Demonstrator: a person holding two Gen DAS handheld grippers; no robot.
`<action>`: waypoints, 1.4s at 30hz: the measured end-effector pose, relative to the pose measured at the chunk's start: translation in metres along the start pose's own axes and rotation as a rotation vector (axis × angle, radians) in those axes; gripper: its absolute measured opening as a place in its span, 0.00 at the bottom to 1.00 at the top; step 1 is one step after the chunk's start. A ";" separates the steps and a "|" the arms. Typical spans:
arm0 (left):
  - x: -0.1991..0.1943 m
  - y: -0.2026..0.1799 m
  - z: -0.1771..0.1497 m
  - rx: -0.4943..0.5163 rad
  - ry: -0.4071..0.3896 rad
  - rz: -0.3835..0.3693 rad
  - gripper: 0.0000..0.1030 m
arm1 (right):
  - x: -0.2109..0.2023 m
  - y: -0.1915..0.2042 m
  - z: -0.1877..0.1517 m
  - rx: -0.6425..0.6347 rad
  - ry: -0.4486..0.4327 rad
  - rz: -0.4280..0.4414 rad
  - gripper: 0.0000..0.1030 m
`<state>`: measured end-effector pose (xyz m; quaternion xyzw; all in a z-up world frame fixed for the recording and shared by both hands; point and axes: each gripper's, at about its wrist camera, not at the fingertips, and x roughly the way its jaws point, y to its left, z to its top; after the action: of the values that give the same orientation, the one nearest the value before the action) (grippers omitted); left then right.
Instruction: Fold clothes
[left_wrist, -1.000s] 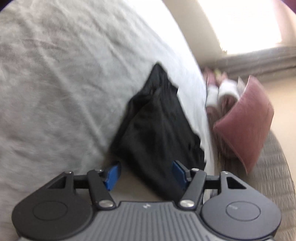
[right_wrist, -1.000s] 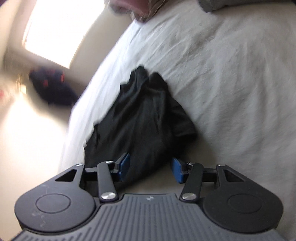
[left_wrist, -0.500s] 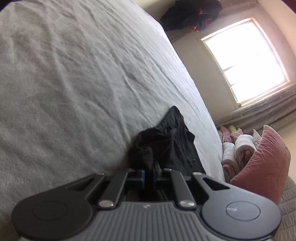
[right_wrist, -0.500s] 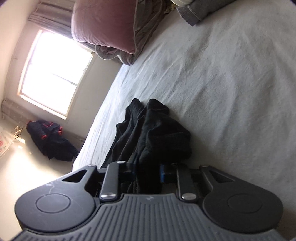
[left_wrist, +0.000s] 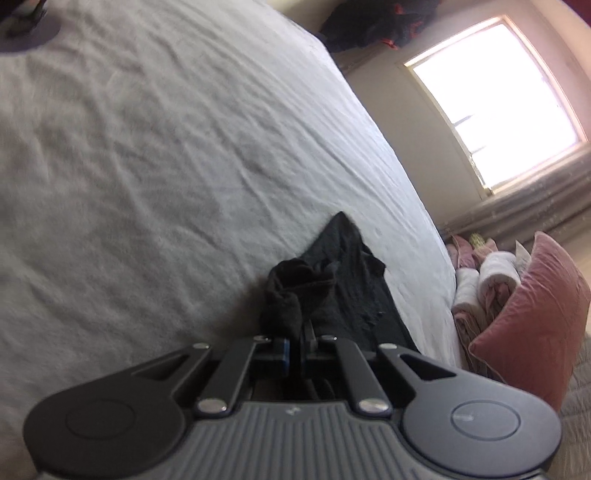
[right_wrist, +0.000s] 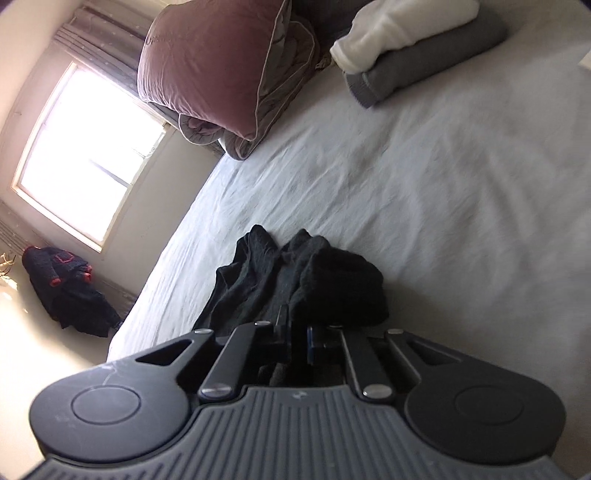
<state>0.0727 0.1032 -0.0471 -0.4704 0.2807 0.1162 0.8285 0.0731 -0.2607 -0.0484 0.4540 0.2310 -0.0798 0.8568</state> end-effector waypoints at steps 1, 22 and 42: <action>-0.006 -0.001 0.002 0.002 0.007 0.000 0.04 | -0.004 0.000 0.001 0.001 0.002 -0.008 0.08; -0.118 0.075 -0.021 0.042 0.250 0.029 0.06 | -0.148 -0.017 -0.029 -0.184 0.111 -0.120 0.10; -0.139 0.131 -0.029 0.173 0.245 -0.193 0.32 | -0.181 -0.083 -0.035 -0.149 0.130 0.131 0.39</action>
<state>-0.1104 0.1584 -0.0726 -0.4328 0.3419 -0.0464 0.8328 -0.1259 -0.2931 -0.0419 0.4072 0.2611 0.0236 0.8749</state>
